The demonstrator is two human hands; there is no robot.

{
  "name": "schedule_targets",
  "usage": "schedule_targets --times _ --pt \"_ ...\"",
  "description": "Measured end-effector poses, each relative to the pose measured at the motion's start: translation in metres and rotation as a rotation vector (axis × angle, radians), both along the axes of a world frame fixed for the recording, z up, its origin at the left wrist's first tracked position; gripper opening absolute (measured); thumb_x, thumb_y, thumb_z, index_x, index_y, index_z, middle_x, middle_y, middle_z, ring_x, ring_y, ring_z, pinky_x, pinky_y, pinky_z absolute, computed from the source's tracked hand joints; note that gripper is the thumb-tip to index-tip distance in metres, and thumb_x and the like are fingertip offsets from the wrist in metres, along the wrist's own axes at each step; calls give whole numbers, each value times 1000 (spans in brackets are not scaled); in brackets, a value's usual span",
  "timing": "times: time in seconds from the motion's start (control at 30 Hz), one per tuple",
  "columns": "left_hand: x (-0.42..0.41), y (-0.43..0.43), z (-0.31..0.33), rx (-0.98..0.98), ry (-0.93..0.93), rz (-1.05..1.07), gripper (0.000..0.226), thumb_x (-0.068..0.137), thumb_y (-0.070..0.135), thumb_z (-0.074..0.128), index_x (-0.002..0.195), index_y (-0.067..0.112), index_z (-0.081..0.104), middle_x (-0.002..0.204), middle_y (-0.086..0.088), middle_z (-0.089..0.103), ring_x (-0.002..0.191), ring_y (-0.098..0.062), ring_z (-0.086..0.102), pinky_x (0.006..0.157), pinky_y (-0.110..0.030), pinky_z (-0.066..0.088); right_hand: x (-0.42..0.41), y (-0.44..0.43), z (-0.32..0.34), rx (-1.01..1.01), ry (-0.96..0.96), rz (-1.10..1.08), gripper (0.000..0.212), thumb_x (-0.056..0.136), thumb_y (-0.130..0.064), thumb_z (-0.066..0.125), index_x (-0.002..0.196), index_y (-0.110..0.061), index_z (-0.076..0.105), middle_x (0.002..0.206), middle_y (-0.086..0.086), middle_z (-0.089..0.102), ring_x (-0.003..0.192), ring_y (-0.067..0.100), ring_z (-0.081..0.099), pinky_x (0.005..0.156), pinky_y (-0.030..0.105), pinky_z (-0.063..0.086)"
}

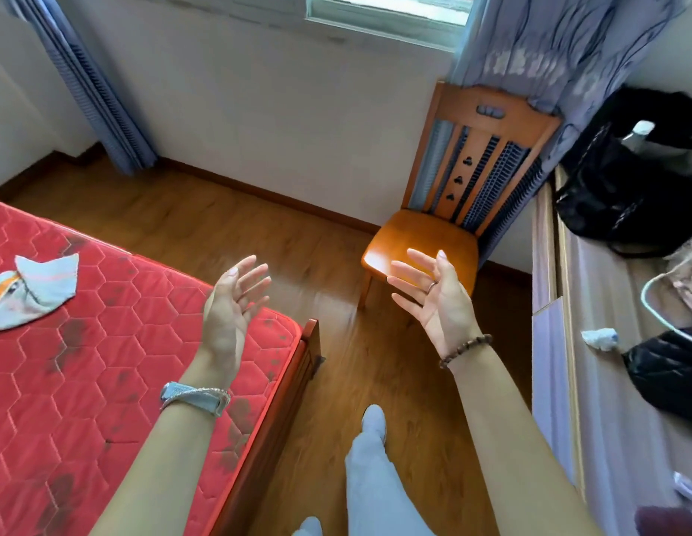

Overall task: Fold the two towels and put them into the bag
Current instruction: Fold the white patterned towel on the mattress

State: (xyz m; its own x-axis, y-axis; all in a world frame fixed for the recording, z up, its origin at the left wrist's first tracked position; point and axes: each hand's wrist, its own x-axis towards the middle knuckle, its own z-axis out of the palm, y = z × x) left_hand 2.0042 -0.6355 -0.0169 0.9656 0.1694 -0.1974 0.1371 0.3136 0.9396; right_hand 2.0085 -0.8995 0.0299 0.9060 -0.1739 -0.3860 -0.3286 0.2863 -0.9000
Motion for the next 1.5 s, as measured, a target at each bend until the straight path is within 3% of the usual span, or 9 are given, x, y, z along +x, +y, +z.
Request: schedule_targets --times 0.3,0.7,1.17,1.5 --pt "88 -56 8 0 -20 120 43 91 44 45 125 23 61 129 -7 66 122 -23 62 104 -42 46 122 -44 9 2 12 116 42 100 -48 34 120 -24 62 119 4 69 109 23 66 103 47 47" --pt "185 -54 -4 -13 -7 293 49 93 42 45 132 16 58 130 -8 66 121 -22 63 105 -42 46 253 -41 -10 -15 63 228 44 100 -50 34 123 -25 62 115 2 71 107 22 67 102 48 48" --pt "344 10 -24 -30 24 525 37 106 30 36 135 16 55 132 -9 64 123 -22 62 106 -42 46 452 35 -1 -27 67 430 42 101 -47 35 120 -23 63 117 5 70 110 25 66 104 48 46" --pt "378 79 -11 23 50 774 44 105 35 33 140 16 51 132 -7 64 122 -21 62 104 -40 46 543 147 -9 59 110 672 44 100 -49 37 124 -23 63 116 5 71 108 24 67 103 48 46"
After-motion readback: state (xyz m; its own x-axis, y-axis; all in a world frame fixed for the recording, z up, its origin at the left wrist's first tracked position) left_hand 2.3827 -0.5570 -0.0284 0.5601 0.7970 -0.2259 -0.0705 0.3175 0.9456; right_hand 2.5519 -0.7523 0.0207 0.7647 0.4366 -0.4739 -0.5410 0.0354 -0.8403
